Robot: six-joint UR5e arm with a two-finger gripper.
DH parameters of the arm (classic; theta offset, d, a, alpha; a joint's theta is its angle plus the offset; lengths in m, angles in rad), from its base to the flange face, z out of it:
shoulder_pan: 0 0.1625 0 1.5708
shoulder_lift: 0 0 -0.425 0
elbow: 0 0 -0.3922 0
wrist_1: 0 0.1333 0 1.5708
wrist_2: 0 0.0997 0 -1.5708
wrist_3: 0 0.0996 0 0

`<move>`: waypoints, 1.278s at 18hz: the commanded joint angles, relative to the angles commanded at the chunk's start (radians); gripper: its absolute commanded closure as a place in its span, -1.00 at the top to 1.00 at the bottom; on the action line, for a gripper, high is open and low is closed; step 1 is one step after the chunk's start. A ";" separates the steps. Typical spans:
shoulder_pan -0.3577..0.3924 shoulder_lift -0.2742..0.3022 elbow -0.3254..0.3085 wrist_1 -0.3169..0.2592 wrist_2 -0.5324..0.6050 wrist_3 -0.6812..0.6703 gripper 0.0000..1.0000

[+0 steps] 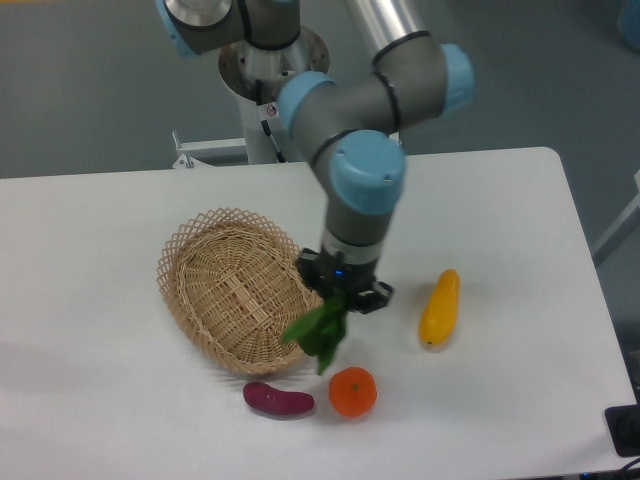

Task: Pick up the green vegetable from the basket
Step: 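Carry the held bok choy over beside the yellow squash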

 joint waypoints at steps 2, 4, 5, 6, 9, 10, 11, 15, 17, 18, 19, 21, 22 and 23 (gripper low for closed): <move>0.034 -0.015 0.025 0.000 0.002 0.029 -0.77; 0.061 -0.025 0.035 0.000 0.003 0.090 -0.75; 0.078 -0.031 0.040 0.000 0.003 0.107 -0.75; 0.089 -0.038 0.052 0.000 0.003 0.117 -0.75; 0.106 -0.066 0.087 -0.002 0.005 0.158 -0.74; 0.112 -0.069 0.092 -0.009 0.005 0.175 -0.74; 0.114 -0.072 0.101 -0.017 0.005 0.193 -0.74; 0.134 -0.100 0.150 -0.081 0.000 0.233 -0.74; 0.137 -0.103 0.161 -0.103 -0.005 0.258 -0.68; 0.137 -0.104 0.164 -0.103 -0.005 0.258 -0.67; 0.137 -0.107 0.166 -0.101 -0.003 0.258 -0.67; 0.137 -0.112 0.177 -0.101 0.002 0.258 -0.68; 0.137 -0.115 0.183 -0.103 0.003 0.258 -0.68; 0.137 -0.117 0.187 -0.103 0.003 0.258 -0.71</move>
